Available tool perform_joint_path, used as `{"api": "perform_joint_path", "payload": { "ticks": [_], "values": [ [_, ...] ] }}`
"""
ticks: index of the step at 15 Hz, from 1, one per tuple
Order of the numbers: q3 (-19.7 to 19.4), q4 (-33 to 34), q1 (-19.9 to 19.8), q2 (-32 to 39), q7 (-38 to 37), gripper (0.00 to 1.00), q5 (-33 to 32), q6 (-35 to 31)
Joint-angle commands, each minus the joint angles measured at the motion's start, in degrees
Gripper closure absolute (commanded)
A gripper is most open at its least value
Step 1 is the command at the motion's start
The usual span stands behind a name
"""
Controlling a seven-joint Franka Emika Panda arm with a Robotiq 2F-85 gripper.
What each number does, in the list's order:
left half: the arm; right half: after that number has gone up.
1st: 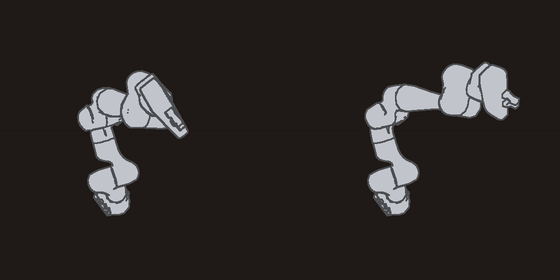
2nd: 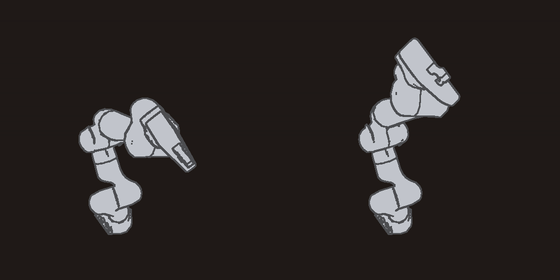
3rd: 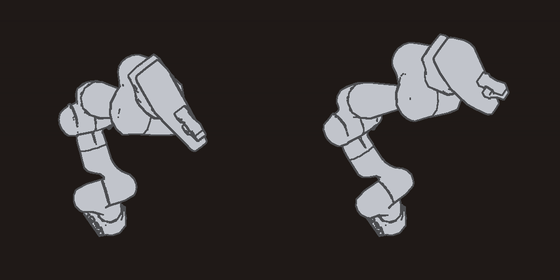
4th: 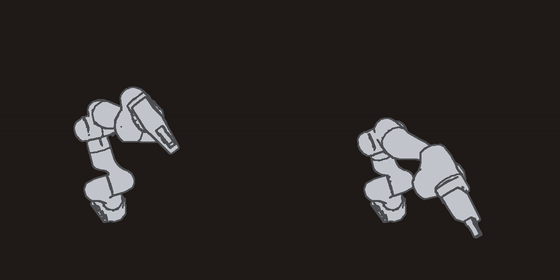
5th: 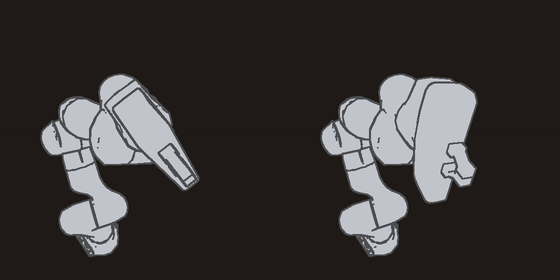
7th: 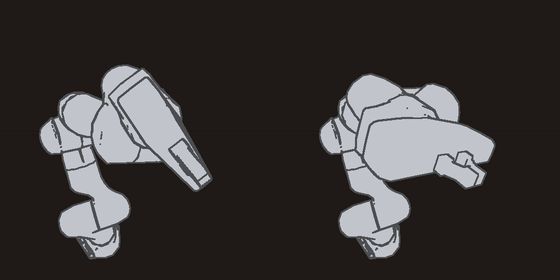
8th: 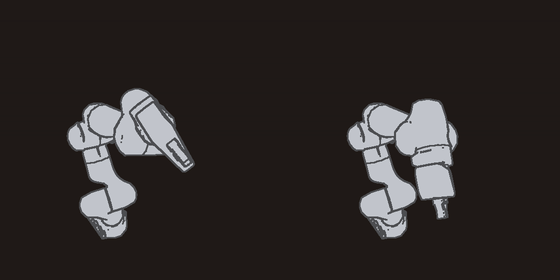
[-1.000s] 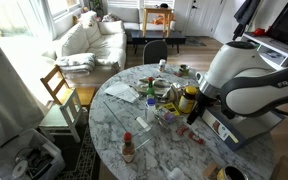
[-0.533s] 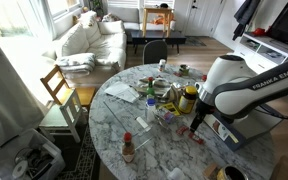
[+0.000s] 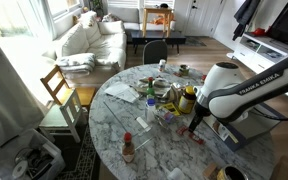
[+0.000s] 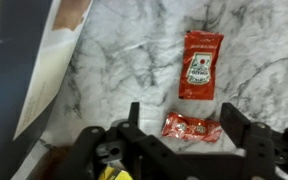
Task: Pick up the red ketchup sachet from the table and put it in the silver cup, pick up the red ketchup sachet from the table and put it in the clear cup, pick up the silver cup and put it in the clear cup, pick up both the silver and clear cup and put them in the clear storage container
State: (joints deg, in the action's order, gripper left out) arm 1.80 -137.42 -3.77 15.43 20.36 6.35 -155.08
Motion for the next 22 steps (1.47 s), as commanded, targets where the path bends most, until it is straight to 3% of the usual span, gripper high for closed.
{"api": "perform_joint_path", "payload": {
  "ticks": [1,3,5,7,10,12,13,22],
  "values": [
    [1.8,1.2,-1.8,3.3,1.1,0.33,0.8,-4.4],
    [2.4,1.7,-2.3,4.5,1.0,0.26,0.4,-6.2],
    [2.6,2.2,-2.5,5.6,0.6,0.33,-0.4,-7.1],
    [2.6,2.5,-2.7,6.3,0.2,0.46,-1.0,-7.7],
    [2.7,3.1,-3.1,7.2,0.2,0.81,-1.4,-7.8],
    [2.9,3.5,-3.3,7.5,0.2,0.97,-1.5,-7.7],
    [2.9,3.6,-3.4,7.6,0.2,1.0,-1.6,-7.6],
    [2.9,3.1,-2.7,4.8,-0.5,1.0,-3.2,-4.5]
  ]
}}
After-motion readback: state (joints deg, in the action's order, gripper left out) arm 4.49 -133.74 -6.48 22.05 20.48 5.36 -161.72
